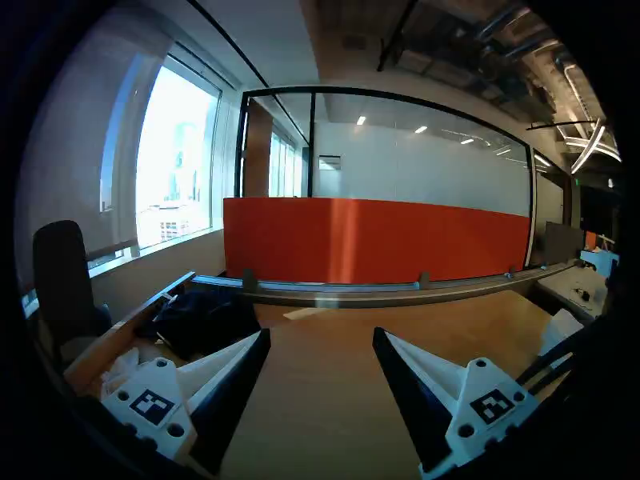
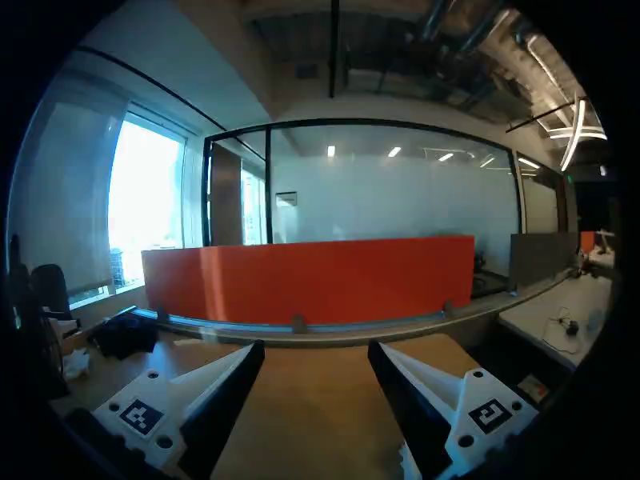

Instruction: Fold towel

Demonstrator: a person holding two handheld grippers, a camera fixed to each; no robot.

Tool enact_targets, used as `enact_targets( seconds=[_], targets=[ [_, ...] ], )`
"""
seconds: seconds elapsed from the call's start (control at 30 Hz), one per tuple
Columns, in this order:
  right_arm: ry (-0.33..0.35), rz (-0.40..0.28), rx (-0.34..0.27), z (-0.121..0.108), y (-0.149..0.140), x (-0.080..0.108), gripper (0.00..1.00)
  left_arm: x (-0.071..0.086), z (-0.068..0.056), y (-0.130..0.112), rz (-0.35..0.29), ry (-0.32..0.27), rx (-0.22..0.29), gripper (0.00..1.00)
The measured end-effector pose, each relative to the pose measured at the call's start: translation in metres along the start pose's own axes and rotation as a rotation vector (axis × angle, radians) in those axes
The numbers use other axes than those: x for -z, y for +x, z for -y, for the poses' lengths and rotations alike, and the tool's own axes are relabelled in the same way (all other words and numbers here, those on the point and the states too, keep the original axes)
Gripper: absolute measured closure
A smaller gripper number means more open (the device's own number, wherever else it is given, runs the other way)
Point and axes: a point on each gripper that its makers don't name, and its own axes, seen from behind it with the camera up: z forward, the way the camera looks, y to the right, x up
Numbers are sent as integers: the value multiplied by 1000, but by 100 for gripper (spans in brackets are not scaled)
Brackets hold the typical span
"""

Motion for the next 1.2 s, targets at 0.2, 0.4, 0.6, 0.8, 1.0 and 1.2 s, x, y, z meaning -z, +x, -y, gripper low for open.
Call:
enact_targets(
  seconds=[0.2, 0.4, 0.6, 0.8, 1.0, 1.2],
  targets=[
    [8, -1, 12, 14, 0, 3, 0, 1, -3, -4, -18, -9, 10, 6],
    [18, -6, 26, 26, -3, 4, 0, 0, -5, -10, -51, -25, 7, 5],
    [37, 0, 39, 35, -16, 6, 0, 0, -3, -31, -54, -22, -19, 6],
    [48, 18, 75, 42, -32, 5, 0, -2, 2, -56, -72, -14, -21, 5],
    [62, 24, 82, 50, -45, 4, 0, -5, 7, -78, -92, -5, -27, 6],
    [71, 37, 80, 59, -60, 1, 0, -7, 20, -99, -103, 2, -31, 6]
  ],
)
